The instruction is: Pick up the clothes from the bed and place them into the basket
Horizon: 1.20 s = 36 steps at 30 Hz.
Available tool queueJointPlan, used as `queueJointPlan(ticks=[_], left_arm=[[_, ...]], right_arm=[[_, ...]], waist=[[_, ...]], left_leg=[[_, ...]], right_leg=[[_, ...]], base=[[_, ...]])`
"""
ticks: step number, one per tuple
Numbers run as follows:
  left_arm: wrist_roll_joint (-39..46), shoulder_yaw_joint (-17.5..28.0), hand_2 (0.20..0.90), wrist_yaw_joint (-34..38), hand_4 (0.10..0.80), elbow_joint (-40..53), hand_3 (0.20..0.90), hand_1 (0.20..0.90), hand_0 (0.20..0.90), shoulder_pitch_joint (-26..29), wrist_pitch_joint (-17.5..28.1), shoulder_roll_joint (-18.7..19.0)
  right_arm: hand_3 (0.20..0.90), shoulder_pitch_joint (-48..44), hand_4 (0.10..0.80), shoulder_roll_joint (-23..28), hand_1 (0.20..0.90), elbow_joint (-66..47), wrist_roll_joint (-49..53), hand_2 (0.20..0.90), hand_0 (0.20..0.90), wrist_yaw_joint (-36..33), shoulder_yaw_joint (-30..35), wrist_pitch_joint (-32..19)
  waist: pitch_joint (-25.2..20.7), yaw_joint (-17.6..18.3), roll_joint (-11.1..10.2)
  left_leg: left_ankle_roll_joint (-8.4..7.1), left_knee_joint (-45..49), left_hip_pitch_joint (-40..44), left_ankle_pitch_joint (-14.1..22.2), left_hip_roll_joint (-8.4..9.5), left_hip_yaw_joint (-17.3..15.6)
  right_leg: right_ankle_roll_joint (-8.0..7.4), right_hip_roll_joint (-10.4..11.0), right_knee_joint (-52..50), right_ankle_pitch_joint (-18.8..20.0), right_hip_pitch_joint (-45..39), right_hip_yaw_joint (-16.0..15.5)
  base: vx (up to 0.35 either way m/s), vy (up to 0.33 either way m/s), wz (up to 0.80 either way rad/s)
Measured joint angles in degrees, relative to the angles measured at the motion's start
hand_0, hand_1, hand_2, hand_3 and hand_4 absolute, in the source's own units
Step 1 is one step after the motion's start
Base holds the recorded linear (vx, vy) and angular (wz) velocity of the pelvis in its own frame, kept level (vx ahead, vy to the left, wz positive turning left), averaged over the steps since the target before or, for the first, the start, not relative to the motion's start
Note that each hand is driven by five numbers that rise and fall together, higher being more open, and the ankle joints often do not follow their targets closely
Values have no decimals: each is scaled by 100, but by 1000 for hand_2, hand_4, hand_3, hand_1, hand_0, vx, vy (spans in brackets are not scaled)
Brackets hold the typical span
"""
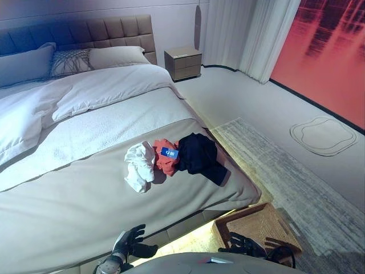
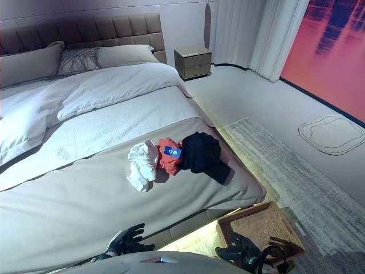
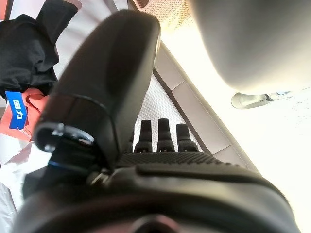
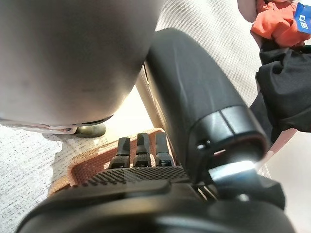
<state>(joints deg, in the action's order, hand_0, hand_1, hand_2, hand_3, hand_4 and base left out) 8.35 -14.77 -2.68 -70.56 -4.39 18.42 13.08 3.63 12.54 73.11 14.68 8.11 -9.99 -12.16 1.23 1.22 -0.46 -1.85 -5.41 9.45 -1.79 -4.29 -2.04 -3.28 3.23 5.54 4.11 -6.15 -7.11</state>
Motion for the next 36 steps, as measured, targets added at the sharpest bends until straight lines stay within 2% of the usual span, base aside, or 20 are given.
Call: queueJointPlan(ticks=[23,28,30,34,35,36], left_arm=[[5,2,900,-120,800,-1,900,900,900,0,1,9],[23,4,900,-129,800,-32,900,900,900,21,17,9],[48,-20,900,-216,800,-47,900,900,900,176,21,33],[47,-30,900,-240,800,-49,900,900,900,279,22,-27],[44,-24,900,-251,800,-49,900,900,900,275,20,-35],[42,-16,900,-258,800,-47,900,900,900,292,19,-31]], right_arm=[[900,-1,800,0,900,2,-8,900,900,-20,0,63],[900,-14,800,2,900,7,-2,900,900,-25,2,90],[900,-76,800,5,900,17,-23,900,900,-152,0,91],[900,-236,800,33,900,106,47,900,900,-218,19,169],[900,-252,800,43,900,125,35,900,900,-237,12,122],[900,-283,800,57,900,124,38,900,900,-261,11,70]], waist=[[-4,-51,-6],[-2,-82,-5],[77,-113,-32],[230,-112,40],[256,-113,30],[290,-116,8]], left_leg=[[0,0,-1,0,-6,0],[-11,92,-46,8,-33,-16],[-8,400,-294,71,25,9],[-1,203,-215,59,83,52],[49,166,-150,53,123,-29],[109,260,-170,74,199,-108]], right_leg=[[0,-4,0,0,0,-2],[2,-65,-13,-2,18,31],[9,16,-28,8,96,-29],[13,73,-35,9,86,-126],[19,126,-206,-54,169,-112],[-55,227,-485,-195,325,-104]], base=[[0,0,0],[-38,62,-1],[-48,182,9],[85,173,9],[71,124,-3],[42,65,-3]])
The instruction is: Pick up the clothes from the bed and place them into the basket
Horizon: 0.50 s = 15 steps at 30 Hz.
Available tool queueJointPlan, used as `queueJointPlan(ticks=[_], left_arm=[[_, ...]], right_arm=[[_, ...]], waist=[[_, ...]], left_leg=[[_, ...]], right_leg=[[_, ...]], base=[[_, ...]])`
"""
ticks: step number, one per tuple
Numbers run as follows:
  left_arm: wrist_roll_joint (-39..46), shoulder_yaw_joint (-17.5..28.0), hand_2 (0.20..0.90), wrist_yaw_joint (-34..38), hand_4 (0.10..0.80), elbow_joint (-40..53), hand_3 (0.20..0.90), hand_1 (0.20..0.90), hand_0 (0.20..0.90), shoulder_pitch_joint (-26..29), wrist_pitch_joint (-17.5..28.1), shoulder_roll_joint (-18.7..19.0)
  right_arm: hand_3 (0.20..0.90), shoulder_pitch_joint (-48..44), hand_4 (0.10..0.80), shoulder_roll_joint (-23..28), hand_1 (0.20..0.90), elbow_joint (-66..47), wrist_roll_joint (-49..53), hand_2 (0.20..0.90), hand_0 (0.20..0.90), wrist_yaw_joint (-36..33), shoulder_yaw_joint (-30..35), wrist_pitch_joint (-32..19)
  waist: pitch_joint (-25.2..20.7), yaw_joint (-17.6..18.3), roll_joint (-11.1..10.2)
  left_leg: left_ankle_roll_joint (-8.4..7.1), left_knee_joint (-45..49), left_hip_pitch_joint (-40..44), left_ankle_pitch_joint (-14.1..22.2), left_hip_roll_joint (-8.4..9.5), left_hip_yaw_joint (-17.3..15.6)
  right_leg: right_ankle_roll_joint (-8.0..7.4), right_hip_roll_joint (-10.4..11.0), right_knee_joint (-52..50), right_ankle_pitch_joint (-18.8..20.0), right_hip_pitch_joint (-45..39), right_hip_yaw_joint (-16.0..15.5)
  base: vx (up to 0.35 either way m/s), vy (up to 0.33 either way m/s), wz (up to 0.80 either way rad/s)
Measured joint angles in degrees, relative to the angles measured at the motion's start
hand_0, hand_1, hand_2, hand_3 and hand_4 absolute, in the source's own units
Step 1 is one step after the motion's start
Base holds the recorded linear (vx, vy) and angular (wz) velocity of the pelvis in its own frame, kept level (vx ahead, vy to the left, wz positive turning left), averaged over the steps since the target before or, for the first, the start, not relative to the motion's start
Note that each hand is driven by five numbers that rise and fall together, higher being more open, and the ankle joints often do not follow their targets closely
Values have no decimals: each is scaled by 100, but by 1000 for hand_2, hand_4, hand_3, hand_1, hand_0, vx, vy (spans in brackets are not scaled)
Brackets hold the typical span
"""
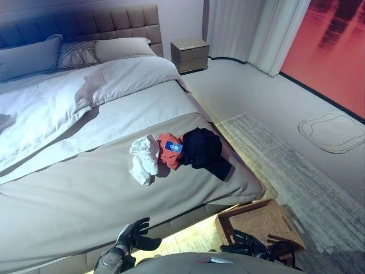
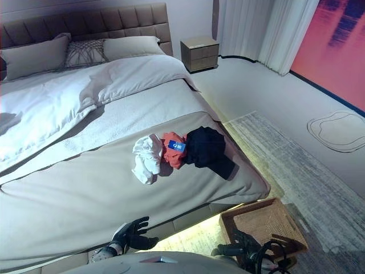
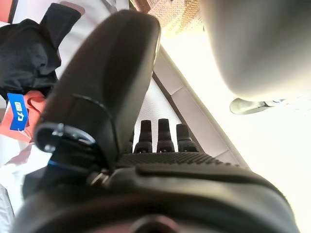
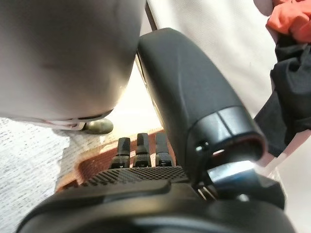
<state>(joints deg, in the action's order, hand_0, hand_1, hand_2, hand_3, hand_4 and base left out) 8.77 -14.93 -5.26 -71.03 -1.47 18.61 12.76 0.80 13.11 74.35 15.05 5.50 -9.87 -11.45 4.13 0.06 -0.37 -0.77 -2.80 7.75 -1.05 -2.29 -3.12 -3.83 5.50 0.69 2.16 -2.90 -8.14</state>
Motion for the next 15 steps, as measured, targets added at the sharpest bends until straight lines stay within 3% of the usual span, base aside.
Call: queueJointPlan(ticks=[1,2,3,6,9,10,12,15], left_arm=[[-2,7,900,-18,800,0,900,900,900,44,1,42],[-2,5,900,-10,800,-1,900,900,900,78,-3,59],[-1,-6,900,37,800,-4,900,900,900,130,-6,92],[37,-42,900,135,800,6,900,900,900,270,-124,260],[166,-110,900,144,800,-1,900,900,900,478,-298,445],[242,-105,900,142,800,0,900,900,900,531,-342,454],[267,-97,900,137,800,1,900,900,900,579,-351,403],[517,-39,900,133,800,22,900,900,900,524,-339,240]], right_arm=[[900,-54,800,17,900,-8,5,900,900,-9,-4,-59],[900,-67,800,44,900,-37,8,900,900,-7,-9,-104],[900,-112,800,57,900,-97,8,900,900,-34,-30,-154],[900,-185,800,3,900,-531,4,900,900,-361,-322,-257],[900,-532,800,-45,900,-976,-1,900,900,-990,-466,-320],[900,-809,800,-21,900,-1048,-1,900,900,-1305,-457,-327],[900,-1297,800,245,900,-1409,-106,900,900,-1711,-457,-185],[900,-1814,800,839,900,-1997,-497,900,900,-1945,-456,126]], waist=[[71,25,-52],[109,54,-58],[187,43,-100],[410,12,-199],[609,64,-315],[664,97,-292],[865,108,-231],[983,-17,-78]], left_leg=[[205,290,-103,133,100,-135],[272,464,-210,179,139,-154],[200,646,-306,303,163,-105],[173,652,-389,316,268,48],[245,784,-744,235,243,300],[241,839,-911,186,213,417],[197,818,-924,109,195,542],[155,788,-794,108,126,477]], right_leg=[[-96,147,-404,-164,173,28],[-205,192,-675,-262,283,34],[-320,309,-1148,-447,471,121],[-271,413,-1264,-518,569,261],[-270,272,-1011,-515,644,323],[-270,152,-775,-515,577,378],[-130,30,-481,-289,338,395],[-76,-21,-342,-237,119,293]], base=[[44,3,4],[76,-65,4],[80,-84,5],[75,-237,16],[12,-260,42],[103,-223,49],[157,-209,50],[125,-59,19]])
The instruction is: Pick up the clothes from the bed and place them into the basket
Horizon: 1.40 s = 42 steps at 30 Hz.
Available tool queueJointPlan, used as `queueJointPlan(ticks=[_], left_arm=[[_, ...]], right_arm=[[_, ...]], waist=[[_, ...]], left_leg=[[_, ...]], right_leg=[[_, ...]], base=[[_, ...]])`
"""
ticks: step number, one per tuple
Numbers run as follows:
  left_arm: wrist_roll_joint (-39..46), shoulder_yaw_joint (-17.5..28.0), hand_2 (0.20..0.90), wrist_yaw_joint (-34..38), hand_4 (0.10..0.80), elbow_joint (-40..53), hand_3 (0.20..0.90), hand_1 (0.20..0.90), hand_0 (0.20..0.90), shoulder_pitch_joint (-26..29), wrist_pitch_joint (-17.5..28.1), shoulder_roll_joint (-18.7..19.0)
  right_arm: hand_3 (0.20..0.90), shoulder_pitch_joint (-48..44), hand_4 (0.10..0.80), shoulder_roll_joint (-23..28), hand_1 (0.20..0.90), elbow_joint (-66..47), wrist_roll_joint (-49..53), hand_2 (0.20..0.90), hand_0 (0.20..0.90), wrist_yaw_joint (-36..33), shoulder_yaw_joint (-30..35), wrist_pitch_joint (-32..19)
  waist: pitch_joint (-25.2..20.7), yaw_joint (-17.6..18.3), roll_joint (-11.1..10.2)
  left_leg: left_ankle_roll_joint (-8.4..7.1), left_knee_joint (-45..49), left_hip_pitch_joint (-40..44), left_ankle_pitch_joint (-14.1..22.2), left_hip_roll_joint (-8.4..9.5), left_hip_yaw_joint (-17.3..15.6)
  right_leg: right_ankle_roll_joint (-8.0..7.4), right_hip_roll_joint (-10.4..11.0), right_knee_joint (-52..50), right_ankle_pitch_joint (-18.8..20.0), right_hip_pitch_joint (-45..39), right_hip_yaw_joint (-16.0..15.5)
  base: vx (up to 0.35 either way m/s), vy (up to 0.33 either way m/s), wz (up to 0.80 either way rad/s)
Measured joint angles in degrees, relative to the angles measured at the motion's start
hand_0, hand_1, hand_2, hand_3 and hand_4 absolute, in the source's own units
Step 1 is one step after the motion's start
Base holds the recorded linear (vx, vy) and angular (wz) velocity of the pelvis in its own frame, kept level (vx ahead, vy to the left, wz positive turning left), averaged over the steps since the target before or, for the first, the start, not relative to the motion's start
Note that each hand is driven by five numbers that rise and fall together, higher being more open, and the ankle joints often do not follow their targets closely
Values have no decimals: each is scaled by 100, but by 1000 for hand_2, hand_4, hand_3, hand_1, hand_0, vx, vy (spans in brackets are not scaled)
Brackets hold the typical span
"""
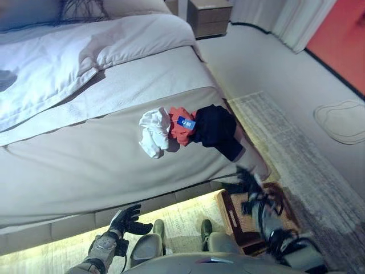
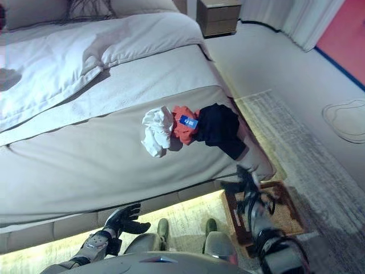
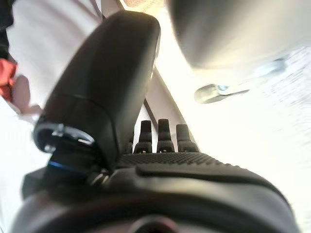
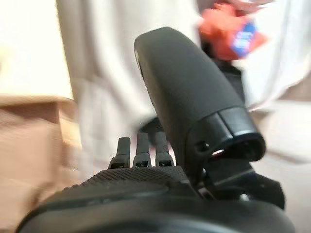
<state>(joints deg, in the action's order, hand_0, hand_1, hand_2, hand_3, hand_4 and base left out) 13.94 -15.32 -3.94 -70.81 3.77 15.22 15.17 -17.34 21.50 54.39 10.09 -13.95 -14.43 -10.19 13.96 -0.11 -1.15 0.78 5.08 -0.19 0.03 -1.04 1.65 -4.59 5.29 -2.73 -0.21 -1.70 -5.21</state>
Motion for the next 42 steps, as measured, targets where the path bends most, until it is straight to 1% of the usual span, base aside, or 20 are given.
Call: queueJointPlan(ticks=[2,3,6,8,9,10,11,14,16,18,19,21,22,23,25,28,32,35,38,42], left_arm=[[72,4,900,-60,800,108,900,900,900,-99,0,-30],[67,-14,900,-120,800,244,900,900,900,-110,-13,-21],[68,-200,900,-279,800,612,900,900,900,-33,-6,-6],[86,-392,900,-371,800,893,900,900,900,71,-11,50],[122,-481,900,-397,800,975,900,900,900,161,-5,93],[208,-513,900,-437,800,1041,900,900,900,323,-9,131],[311,-590,900,-418,800,1175,900,900,900,414,-5,188],[687,-751,900,-432,800,1531,900,900,900,1104,103,381],[1123,-773,900,-431,800,1977,900,900,900,1239,178,536],[1570,-914,900,-444,800,2577,900,900,900,1266,341,740],[1757,-926,900,-443,800,2793,900,900,900,1285,365,791],[2138,-943,900,-433,800,3170,900,900,900,1143,381,862],[2235,-954,900,-432,800,3255,900,900,900,1107,392,877],[2429,-977,900,-421,800,3518,900,900,900,1008,415,949],[2629,-981,900,-388,800,3803,900,900,900,946,502,970],[3027,-964,900,-216,800,4562,900,900,900,869,689,1111],[3347,-878,900,19,800,5119,900,900,900,852,885,1166],[3549,-751,900,144,800,5390,900,900,900,738,900,1243],[3775,-520,900,205,800,5752,900,900,900,525,899,1274],[3849,-402,900,238,800,5942,900,900,900,438,897,1325]], right_arm=[[900,-336,800,457,900,-231,-257,900,900,-169,-3,195],[900,-489,800,710,900,-399,-365,900,900,-220,-7,382],[900,-1121,800,1196,900,-500,-477,900,900,-458,-2,749],[900,-1610,800,1355,900,-503,-507,900,900,-556,-10,956],[900,-1789,800,1402,900,-491,-513,900,900,-577,-20,1045],[900,-2029,800,1440,900,-467,-574,900,900,-650,-11,1125],[900,-2316,800,1492,900,-313,-596,900,900,-712,-179,1190],[900,-3484,800,1819,900,173,-857,900,900,-936,-284,1384],[900,-4051,800,1938,900,399,-962,900,900,-1026,-499,1429],[900,-4436,800,2174,900,425,-976,900,900,-1029,-718,1429],[900,-4530,800,2211,900,432,-972,900,900,-1011,-731,1433],[900,-4566,800,2235,900,446,-967,900,900,-917,-874,1445],[900,-4566,800,2233,900,468,-965,900,900,-881,-922,1447],[900,-4588,800,2243,900,590,-963,900,900,-728,-1084,1464],[900,-4604,800,2253,900,755,-964,900,900,-562,-1163,1561],[900,-4880,800,2352,900,1009,-983,900,900,-392,-1490,1690],[900,-5118,800,2375,900,1207,-1078,900,900,-210,-1670,1861],[900,-5320,800,2413,900,1301,-1078,900,900,84,-1792,2073],[900,-5498,800,2583,900,1302,-1142,900,900,299,-1811,2240],[900,-5712,800,2694,900,1327,-1152,900,900,445,-1823,2329]], waist=[[-1,-141,6],[4,-183,-10],[33,-174,-61],[62,-213,-99],[88,-205,-131],[136,-242,-162],[206,-247,-185],[701,-344,-173],[1014,-464,-164],[1316,-572,-94],[1438,-625,-53],[1534,-663,4],[1549,-672,25],[1573,-709,57],[1638,-738,120],[1756,-770,275],[1886,-832,463],[1891,-852,472],[1893,-896,475],[1892,-966,478]], left_leg=[[-25,-33,74,15,-22,28],[-21,-99,57,19,-92,-60],[-17,-82,-96,-16,-117,-173],[-174,7,-286,-191,-113,-154],[-179,49,-370,-195,-100,-136],[-249,98,-506,-267,-86,-113],[-260,261,-669,-267,-74,-110],[-253,699,-1315,-246,2,-17],[-241,973,-1609,-214,55,-25],[-169,1516,-2042,-19,144,-20],[-162,1750,-2187,63,211,-21],[-110,2248,-2521,294,249,-30],[-96,2408,-2623,358,252,-31],[-120,2806,-2875,600,299,-24],[-75,3303,-3177,762,304,-21],[-102,3775,-3737,836,317,-8],[-157,4277,-4318,916,329,17],[-171,4622,-4665,946,306,109],[-258,5025,-5036,1031,294,241],[-272,5277,-5372,1041,283,373]], right_leg=[[2,0,32,-2,-127,-129],[8,4,92,1,-165,-248],[57,67,-69,11,7,-489],[49,93,-256,-3,169,-504],[55,94,-336,-48,264,-511],[54,135,-403,-49,376,-542],[38,163,-563,-62,556,-554],[59,267,-983,-133,1126,-638],[80,364,-1438,-305,1503,-619],[102,515,-2192,-596,2020,-546],[136,573,-2470,-688,2187,-512],[179,709,-3054,-935,2550,-458],[206,719,-3191,-997,2640,-437],[195,761,-3571,-1185,2884,-390],[231,835,-4072,-1394,3182,-305],[241,869,-4588,-1514,3756,-244],[364,893,-5239,-1724,4395,-173],[460,891,-5678,-1887,4770,-192],[589,894,-6130,-2076,5112,-228],[679,897,-6422,-2151,5425,-315]], base=[[80,33,30],[29,43,36],[-35,-11,43],[-106,-46,12],[-173,-45,16],[-227,-56,13],[-197,-37,17],[-174,-22,25],[-174,30,7],[-105,29,12],[-56,15,9],[-2,-11,7],[19,-35,2],[45,-41,2],[-60,-39,5],[-41,-45,5],[-3,-87,3],[51,-102,6],[34,-80,10],[17,-76,9]])
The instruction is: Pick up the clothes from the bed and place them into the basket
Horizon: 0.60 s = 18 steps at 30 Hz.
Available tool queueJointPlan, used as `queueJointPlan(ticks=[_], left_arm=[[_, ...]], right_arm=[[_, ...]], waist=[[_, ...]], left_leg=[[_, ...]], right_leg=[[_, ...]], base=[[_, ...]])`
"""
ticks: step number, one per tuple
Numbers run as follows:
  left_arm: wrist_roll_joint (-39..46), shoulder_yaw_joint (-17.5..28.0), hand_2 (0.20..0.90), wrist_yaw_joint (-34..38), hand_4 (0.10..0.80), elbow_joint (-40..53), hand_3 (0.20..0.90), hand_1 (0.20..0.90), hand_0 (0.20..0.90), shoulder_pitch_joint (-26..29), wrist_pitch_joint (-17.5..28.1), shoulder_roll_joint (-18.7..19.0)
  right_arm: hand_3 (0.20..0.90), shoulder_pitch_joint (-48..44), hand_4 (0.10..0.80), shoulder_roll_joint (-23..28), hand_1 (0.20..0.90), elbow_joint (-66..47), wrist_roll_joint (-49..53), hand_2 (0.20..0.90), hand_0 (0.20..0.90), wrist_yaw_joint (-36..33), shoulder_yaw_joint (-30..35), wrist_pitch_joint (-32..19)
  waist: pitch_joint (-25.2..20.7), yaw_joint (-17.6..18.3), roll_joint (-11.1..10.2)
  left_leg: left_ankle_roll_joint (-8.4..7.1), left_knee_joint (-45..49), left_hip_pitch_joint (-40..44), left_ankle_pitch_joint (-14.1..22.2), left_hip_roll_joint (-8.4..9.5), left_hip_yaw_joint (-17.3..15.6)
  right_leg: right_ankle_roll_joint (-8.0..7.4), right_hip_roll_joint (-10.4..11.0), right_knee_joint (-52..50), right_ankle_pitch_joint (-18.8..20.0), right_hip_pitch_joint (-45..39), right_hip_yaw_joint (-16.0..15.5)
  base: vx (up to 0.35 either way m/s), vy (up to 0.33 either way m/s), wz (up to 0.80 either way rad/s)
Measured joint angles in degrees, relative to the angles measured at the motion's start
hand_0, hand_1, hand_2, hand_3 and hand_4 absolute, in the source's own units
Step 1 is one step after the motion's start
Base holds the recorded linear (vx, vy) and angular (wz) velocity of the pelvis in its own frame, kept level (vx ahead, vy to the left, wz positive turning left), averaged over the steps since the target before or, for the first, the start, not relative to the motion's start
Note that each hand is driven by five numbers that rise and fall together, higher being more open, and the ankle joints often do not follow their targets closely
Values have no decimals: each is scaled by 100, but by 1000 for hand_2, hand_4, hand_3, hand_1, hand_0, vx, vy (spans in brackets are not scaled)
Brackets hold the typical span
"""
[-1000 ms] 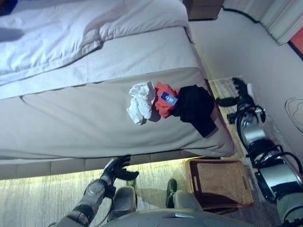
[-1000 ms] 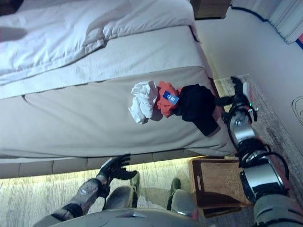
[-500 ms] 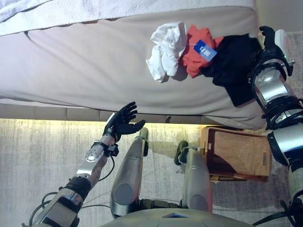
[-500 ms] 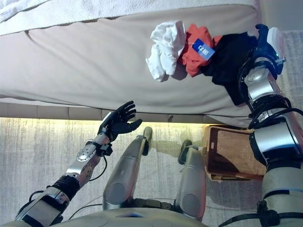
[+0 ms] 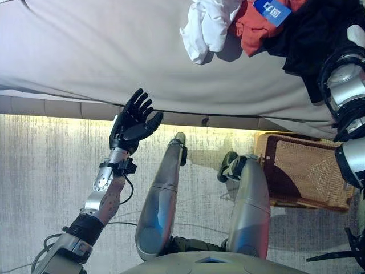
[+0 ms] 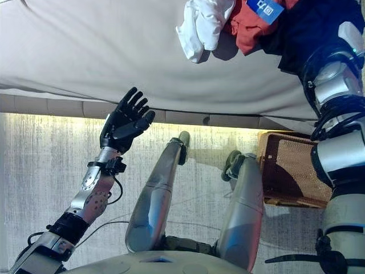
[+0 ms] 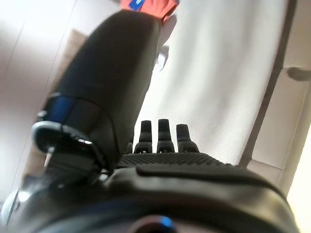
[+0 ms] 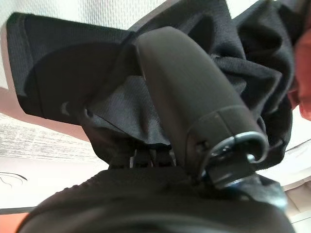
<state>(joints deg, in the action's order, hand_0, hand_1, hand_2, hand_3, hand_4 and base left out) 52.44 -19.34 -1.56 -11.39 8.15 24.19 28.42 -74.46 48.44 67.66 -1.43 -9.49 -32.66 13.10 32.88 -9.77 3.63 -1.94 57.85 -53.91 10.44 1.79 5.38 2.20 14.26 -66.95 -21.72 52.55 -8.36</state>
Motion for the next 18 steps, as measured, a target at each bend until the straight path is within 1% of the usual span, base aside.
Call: queueJointPlan(ticks=[1,5,6,7,10,15,18], left_arm=[[4,0,900,5,800,61,900,900,900,-28,-15,28],[42,-1,900,14,800,310,900,900,900,-104,-58,89],[45,-1,900,16,800,388,900,900,900,-122,-64,124],[49,2,900,15,800,438,900,900,900,-149,-63,184],[153,21,900,15,800,440,900,900,900,-175,-64,251],[269,141,900,-41,800,440,900,900,900,-363,-91,280],[271,152,900,-91,800,446,900,900,900,-499,-121,286]], right_arm=[[900,-91,800,2,900,34,3,900,900,43,-38,17],[900,-355,800,78,900,181,15,900,900,220,-201,68],[615,-378,515,132,655,186,15,655,655,276,-202,64],[200,-404,100,157,300,195,19,300,300,323,-212,61],[200,-419,100,241,300,194,30,300,300,275,-218,-4],[200,-392,100,295,300,191,101,300,300,-55,-209,-148],[200,-130,100,292,300,137,266,300,300,-141,-193,-257]], waist=[[0,-6,0],[0,-66,1],[0,-106,1],[-1,-133,2],[-1,-153,2],[-1,-153,1],[0,-192,-1]], left_leg=[[-27,36,-77,17,4,31],[-40,121,-266,25,1,76],[-41,134,-292,26,3,80],[-42,146,-316,27,2,98],[-59,171,-363,37,0,142],[-58,193,-306,36,-2,148],[-60,159,-2,38,-69,111]], right_leg=[[3,-3,-55,-2,79,-16],[4,-8,-178,-3,286,-23],[4,-9,-200,-3,321,-21],[4,-15,-216,-3,341,-28],[4,-19,-221,-3,356,-67],[4,-36,-209,-3,292,-68],[5,-52,-103,-3,-37,-70]], base=[[32,-56,3],[26,-44,2],[20,-50,-2],[19,-41,-1],[39,-27,3],[51,-4,-2],[70,47,-8]])
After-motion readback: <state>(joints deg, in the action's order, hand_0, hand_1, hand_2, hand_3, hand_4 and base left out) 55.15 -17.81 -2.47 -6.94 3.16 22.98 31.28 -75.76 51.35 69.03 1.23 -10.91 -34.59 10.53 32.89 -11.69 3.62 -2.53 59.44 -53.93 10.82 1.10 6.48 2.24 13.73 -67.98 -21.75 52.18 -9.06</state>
